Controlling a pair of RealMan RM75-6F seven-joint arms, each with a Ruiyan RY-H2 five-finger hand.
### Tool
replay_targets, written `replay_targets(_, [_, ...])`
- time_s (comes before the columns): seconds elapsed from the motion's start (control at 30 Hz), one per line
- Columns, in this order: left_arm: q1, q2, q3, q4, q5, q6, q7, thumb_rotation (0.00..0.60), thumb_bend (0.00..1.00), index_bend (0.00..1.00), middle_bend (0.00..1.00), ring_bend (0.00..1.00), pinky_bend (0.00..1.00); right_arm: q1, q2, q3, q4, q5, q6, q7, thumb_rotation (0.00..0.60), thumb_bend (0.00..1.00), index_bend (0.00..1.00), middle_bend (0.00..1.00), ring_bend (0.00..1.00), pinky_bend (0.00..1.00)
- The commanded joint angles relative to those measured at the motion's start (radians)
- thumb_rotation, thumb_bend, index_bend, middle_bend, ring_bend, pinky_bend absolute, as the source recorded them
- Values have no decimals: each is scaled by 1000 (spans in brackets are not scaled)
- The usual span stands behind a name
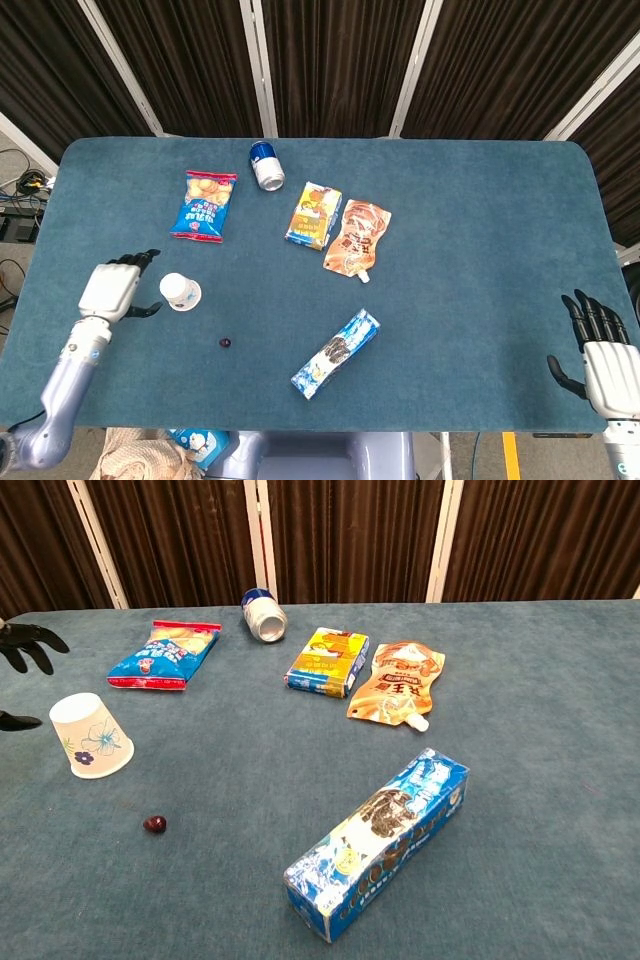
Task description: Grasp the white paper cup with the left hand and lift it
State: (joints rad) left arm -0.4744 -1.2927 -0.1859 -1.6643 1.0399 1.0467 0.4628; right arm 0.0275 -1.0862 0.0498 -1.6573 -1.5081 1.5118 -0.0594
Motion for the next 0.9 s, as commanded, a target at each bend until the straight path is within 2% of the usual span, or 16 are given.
replay_targets(0.03, [-14,-14,1,4,-18,-2,15,600,242,182,269,239,352,0,0,0,0,1,0,1,600,341,0,0,0,87])
replay_targets(0.23, [-32,-33,12,4,-49,2,45,600,275,202,287,239,352,-1,1,1,1,1,2,4,600,341,0,0,0,87])
replay_targets(0.63, [-44,-37,38,4,-79,9,53,600,275,206,292,243,352,-2,2,0,-1,-1,2,3,600,341,0,0,0,87])
replay_targets(0.9, [-56,-65,47,38,-75,15,45,600,322,360,478,403,462,-2,2,0,-3,2,0,3,600,341,0,0,0,87])
